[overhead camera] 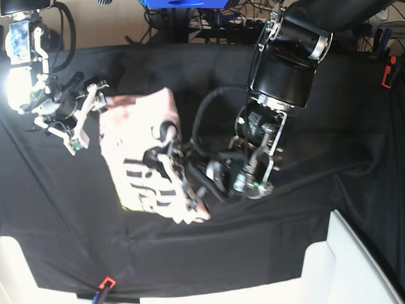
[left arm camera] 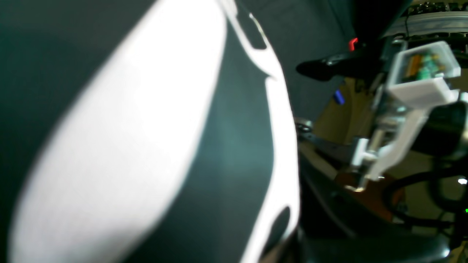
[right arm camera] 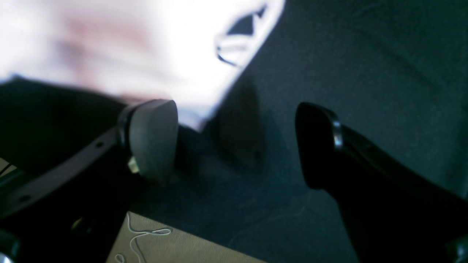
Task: Fold the T-shirt properly
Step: 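Lift and flip the folded shirt over with the left gripper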
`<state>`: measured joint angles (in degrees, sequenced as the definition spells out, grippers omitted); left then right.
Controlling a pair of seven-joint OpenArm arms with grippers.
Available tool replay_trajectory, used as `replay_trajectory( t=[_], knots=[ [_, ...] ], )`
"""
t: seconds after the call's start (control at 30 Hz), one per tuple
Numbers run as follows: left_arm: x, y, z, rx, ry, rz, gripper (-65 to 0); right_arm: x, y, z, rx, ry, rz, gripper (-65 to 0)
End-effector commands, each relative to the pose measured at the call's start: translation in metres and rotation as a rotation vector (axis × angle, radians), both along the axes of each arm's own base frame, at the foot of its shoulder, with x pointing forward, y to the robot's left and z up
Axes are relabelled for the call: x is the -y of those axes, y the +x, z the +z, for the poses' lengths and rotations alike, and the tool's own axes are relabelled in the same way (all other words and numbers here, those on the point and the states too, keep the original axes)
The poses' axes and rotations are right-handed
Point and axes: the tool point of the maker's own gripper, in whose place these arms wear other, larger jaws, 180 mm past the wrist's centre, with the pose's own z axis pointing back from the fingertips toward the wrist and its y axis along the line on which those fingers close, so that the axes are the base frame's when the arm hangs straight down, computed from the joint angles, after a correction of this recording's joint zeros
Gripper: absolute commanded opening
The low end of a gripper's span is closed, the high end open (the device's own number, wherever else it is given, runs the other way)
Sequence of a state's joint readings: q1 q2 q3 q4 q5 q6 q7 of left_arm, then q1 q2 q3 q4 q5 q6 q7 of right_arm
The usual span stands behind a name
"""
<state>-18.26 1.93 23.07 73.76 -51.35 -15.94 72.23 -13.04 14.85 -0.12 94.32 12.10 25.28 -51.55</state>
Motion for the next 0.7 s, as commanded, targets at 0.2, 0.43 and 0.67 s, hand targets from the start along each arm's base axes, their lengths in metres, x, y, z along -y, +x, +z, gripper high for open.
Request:
replay_trajectory(
  t=[0.2,0.43,0.67],
  knots=[
    [-0.007,0.012,0.042,0.051,-0.075,0.071,-65.0,0.002,0.008,0.008,0.037,0.003,0.002,-17.0],
    [-0.052,0.041,0.072,0.176,-0.065,0.220,-65.0,0.002,0.008,0.008,0.035,0.005,0.001,-17.0],
    [-0.147,0.083,0.091,0.205,-0.054,0.504,-65.0,0.002,0.007,0.007,0.032,0.003,0.001,-17.0]
  ],
)
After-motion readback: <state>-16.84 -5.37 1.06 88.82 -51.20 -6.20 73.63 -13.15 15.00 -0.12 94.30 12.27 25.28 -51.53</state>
